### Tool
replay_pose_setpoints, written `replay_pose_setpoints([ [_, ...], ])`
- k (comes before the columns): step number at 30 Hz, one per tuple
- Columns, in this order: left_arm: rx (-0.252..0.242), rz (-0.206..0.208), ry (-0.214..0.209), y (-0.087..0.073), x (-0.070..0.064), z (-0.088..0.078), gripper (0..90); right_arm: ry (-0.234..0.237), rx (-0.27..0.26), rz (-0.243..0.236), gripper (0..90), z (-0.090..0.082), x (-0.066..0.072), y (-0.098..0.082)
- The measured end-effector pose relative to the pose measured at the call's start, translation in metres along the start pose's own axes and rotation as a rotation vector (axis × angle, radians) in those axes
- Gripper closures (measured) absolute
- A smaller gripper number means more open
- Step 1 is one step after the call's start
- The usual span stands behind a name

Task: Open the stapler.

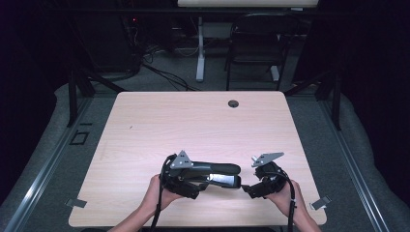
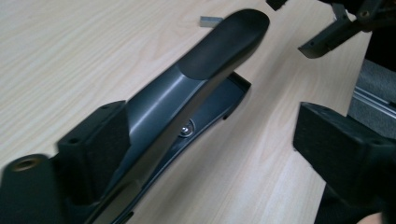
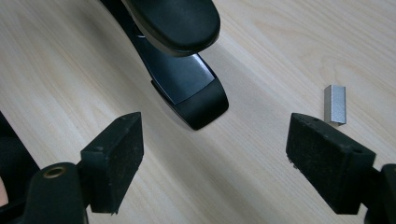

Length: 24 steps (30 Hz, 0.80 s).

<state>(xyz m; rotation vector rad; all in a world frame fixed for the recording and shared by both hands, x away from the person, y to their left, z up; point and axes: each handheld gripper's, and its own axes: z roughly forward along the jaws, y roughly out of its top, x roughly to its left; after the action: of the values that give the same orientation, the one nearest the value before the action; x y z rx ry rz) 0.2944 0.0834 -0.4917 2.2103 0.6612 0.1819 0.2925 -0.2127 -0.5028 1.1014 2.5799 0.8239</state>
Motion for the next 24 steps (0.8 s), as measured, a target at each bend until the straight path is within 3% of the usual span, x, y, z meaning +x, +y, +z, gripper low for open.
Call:
replay_pose_setpoints([
  [4, 0.018, 0.02, -0.01, 0.0, -0.006, 0.006, 19.6, 0.002, 0.012, -0.016, 24.2, 0.002, 0.002, -0.001],
  [8, 0.031, 0.01, -0.027, -0.002, -0.011, 0.014, 27.3, 0.008, 0.032, -0.03, 31.7, 0.006, 0.005, -0.003],
  [11, 0.034, 0.006, -0.026, -0.002, -0.015, 0.021, 34.0, 0.025, 0.055, -0.073, 39.6, 0.012, 0.01, -0.002],
  [17, 0.032, -0.001, -0.038, -0.009, -0.024, 0.036, 44.5, 0.03, 0.045, -0.099, 49.7, 0.019, 0.02, -0.001],
  [18, 0.028, 0.003, -0.032, -0.01, -0.026, 0.039, 46.3, 0.026, 0.052, -0.12, 52.7, 0.021, 0.022, 0.0],
  [19, 0.024, 0.011, -0.024, -0.012, -0.028, 0.043, 53.6, 0.04, 0.039, -0.129, 58.3, 0.027, 0.026, 0.0],
  [20, 0.003, 0.013, 0.0, -0.014, -0.031, 0.046, 59.7, 0.037, 0.033, -0.132, 62.1, 0.03, 0.027, 0.001],
  [21, -0.014, 0.02, 0.014, -0.016, -0.034, 0.049, 59.7, 0.037, 0.033, -0.132, 62.1, 0.03, 0.027, 0.001],
  [22, -0.03, 0.028, 0.032, -0.019, -0.038, 0.056, 67.4, 0.031, 0.02, -0.15, 68.4, 0.034, 0.031, 0.001],
  [24, -0.028, 0.034, 0.04, -0.02, -0.04, 0.059, 70.5, 0.029, 0.012, -0.153, 70.9, 0.037, 0.033, 0.002],
])
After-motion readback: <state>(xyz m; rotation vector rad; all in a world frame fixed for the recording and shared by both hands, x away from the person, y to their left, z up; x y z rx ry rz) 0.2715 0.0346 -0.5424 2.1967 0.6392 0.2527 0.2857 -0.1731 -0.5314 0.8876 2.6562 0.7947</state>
